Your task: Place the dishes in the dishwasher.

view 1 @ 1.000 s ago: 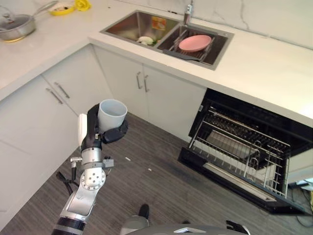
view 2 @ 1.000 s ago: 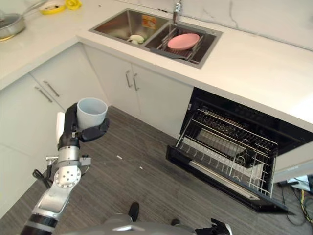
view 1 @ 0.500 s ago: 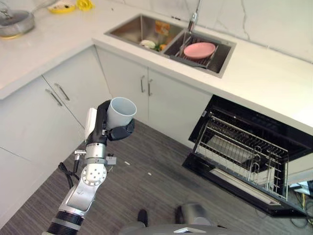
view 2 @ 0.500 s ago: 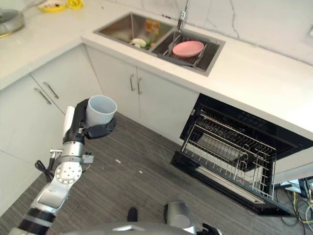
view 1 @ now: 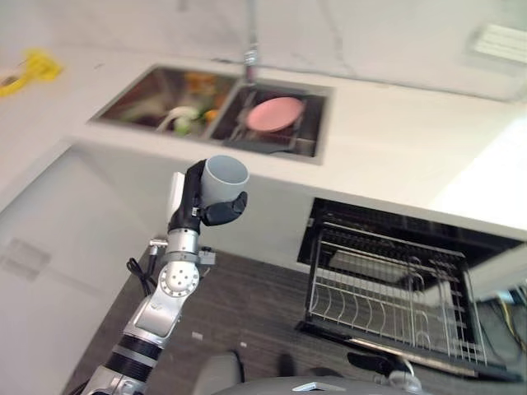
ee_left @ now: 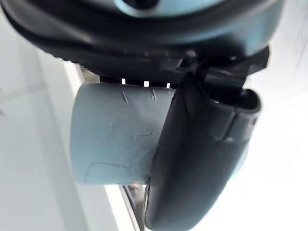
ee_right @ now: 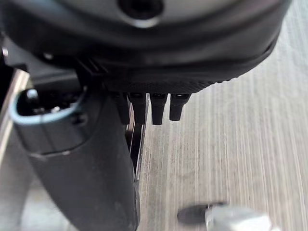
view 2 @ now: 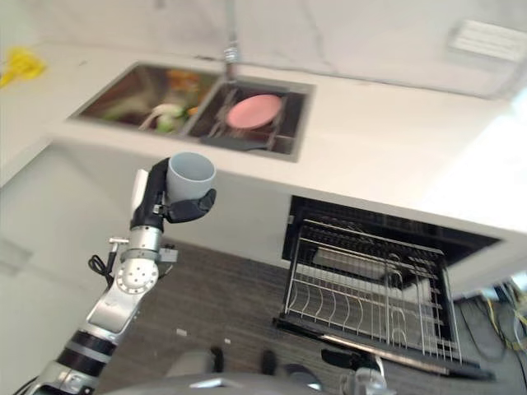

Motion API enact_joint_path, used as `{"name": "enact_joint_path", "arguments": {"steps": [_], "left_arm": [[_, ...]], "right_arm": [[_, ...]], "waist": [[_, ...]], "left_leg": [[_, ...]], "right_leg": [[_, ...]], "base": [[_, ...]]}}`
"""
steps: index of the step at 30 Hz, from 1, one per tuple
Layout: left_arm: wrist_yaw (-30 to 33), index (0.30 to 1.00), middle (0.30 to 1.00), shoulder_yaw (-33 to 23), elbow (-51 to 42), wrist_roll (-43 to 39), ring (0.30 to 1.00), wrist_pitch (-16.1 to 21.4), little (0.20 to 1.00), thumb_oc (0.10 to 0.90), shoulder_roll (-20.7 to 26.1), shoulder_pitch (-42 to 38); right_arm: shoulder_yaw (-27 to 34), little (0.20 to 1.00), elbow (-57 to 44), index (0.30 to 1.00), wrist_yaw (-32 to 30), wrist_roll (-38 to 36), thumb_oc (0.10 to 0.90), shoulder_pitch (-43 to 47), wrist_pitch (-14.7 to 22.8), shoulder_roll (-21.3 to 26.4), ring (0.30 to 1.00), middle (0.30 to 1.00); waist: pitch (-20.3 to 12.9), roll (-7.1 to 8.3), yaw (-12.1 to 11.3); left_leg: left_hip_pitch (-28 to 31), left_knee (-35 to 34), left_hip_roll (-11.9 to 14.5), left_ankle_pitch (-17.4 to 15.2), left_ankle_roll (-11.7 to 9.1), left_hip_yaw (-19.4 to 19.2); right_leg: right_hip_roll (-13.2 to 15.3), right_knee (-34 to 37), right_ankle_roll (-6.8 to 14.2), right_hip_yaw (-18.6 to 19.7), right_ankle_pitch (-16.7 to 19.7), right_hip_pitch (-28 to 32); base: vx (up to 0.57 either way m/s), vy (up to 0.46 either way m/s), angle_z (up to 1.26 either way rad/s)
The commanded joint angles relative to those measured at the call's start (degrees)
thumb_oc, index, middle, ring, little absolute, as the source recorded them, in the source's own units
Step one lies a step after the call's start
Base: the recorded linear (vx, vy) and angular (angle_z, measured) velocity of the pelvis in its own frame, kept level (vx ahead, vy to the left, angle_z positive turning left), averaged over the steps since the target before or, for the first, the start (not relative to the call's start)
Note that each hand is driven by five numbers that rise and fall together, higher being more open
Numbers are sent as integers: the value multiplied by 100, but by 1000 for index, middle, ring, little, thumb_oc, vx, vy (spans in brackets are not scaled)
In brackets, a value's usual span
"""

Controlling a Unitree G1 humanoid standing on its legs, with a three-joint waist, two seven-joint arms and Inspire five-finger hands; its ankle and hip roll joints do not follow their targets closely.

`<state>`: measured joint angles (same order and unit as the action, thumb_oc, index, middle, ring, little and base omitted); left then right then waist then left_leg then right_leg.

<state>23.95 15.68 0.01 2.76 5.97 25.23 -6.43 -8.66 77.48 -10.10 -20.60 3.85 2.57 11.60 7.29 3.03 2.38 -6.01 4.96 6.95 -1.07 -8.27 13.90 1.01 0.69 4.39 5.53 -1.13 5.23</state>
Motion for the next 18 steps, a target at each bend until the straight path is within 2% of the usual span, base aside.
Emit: {"name": "enact_joint_path", "arguments": {"steps": [1,3,4,5,7,8,9,10,11,12,13,14,15,16,17,18], "left_arm": [[44,300,300,-30,-824,126,300,481,300,400,294,-618],[-28,300,300,87,-800,20,300,488,300,400,246,-775],[-103,300,300,191,-795,34,300,491,300,400,247,-848],[-102,300,300,196,-792,34,300,493,300,400,247,-851],[-201,300,300,327,-805,55,300,496,300,400,290,-971],[-187,300,300,271,-839,-1,300,499,300,400,410,-960],[-198,300,300,186,-876,-19,300,487,300,400,475,-888],[-200,300,300,79,-921,12,300,475,300,400,524,-774],[-200,300,300,79,-921,12,300,475,300,400,524,-774],[-104,300,300,-98,-1004,129,300,483,300,400,580,-602],[-83,300,300,-155,-1038,165,300,509,300,400,572,-549],[-84,300,300,-154,-1038,165,300,508,300,400,569,-546],[-117,300,300,-206,-1142,216,300,527,300,400,561,-497],[-184,300,300,-298,-1267,330,300,493,300,400,541,-455],[-137,300,300,-381,-1260,385,300,461,300,400,558,-433],[-136,300,300,-374,-1256,385,300,461,300,400,554,-433]], "right_arm": [[-50,900,-98,900,-201,22,800,-619,34,232,900,900],[32,900,-131,900,-151,-63,800,-637,22,224,900,900],[34,900,-170,900,-136,-131,800,-661,21,180,900,900],[36,900,-171,900,-136,-131,800,-663,20,178,900,900],[36,900,-232,900,-161,-182,800,-589,-4,146,900,900],[40,900,-313,900,-276,-133,800,-469,22,120,900,900],[49,900,-375,900,-304,2,800,-451,30,154,900,900],[29,900,-439,900,-335,148,800,-471,53,199,900,900],[29,900,-439,900,-335,148,800,-471,53,199,900,900],[22,900,-697,900,-417,356,800,-495,145,336,900,900],[91,900,-859,900,-427,379,800,-549,211,469,900,900],[90,900,-861,900,-428,380,800,-554,208,470,900,900],[209,900,-1138,900,-396,323,800,-610,261,640,900,900],[481,900,-2114,900,-183,-123,800,-855,422,908,900,900],[612,900,-2657,900,-257,-111,800,-852,458,1068,900,900],[618,900,-2678,900,-263,-107,800,-869,442,1068,900,900]], "waist": [[-325,-123,-26],[-375,-145,177],[-423,-128,213],[-425,-124,193],[-386,-26,316],[-208,-11,90],[-178,-81,-58],[-176,-126,-113],[-176,-126,-113],[-169,-109,-172],[-195,-67,-143],[-214,-70,-155],[-249,-58,-160],[-306,6,-177],[-321,56,-183],[-335,52,-187]], "left_leg": [[729,-219,-139,481,-82,944],[953,-683,-186,259,-67,782],[1054,-917,-191,283,9,607],[1058,-920,-192,284,12,588],[1118,-996,-400,177,179,253],[1168,-996,-425,124,280,-253],[1104,-996,-436,124,331,-488],[1052,-996,-493,178,368,-635],[1052,-996,-493,178,368,-635],[964,-996,-546,285,430,-999],[947,-996,-577,290,457,-1105],[964,-996,-574,234,457,-1115],[919,-996,-587,268,492,-1191],[806,-996,-645,381,496,-1429],[842,-996,-640,308,442,-1661],[869,-996,-638,248,439,-1653]], "right_leg": [[176,-324,498,1104,237,-41],[300,-322,604,1381,229,-160],[378,-287,700,1507,307,-271],[380,-286,704,1527,309,-278],[647,-253,960,1792,852,-544],[835,-253,930,993,1201,-1107],[1085,-323,773,-149,1079,-1184],[1188,-503,712,-783,975,-1125],[1188,-503,712,-783,975,-1125],[998,-1038,682,-1145,654,-937],[813,-1177,683,-902,503,-856],[809,-1181,690,-888,452,-847],[635,-1358,667,-720,341,-792],[529,-1082,589,-835,251,-524],[752,-682,628,-1233,334,-444],[748,-639,639,-1233,308,-397]], "base": [[124,356,-137],[17,371,-180],[17,243,-118],[-15,277,-80],[-168,337,-75],[-354,449,-179],[-397,442,-264],[-167,270,-230],[-254,328,-142],[-245,263,-65],[-212,263,-101],[-86,90,-98],[-187,92,-60],[-255,66,-36],[-157,24,-44],[-65,-61,-100]]}}
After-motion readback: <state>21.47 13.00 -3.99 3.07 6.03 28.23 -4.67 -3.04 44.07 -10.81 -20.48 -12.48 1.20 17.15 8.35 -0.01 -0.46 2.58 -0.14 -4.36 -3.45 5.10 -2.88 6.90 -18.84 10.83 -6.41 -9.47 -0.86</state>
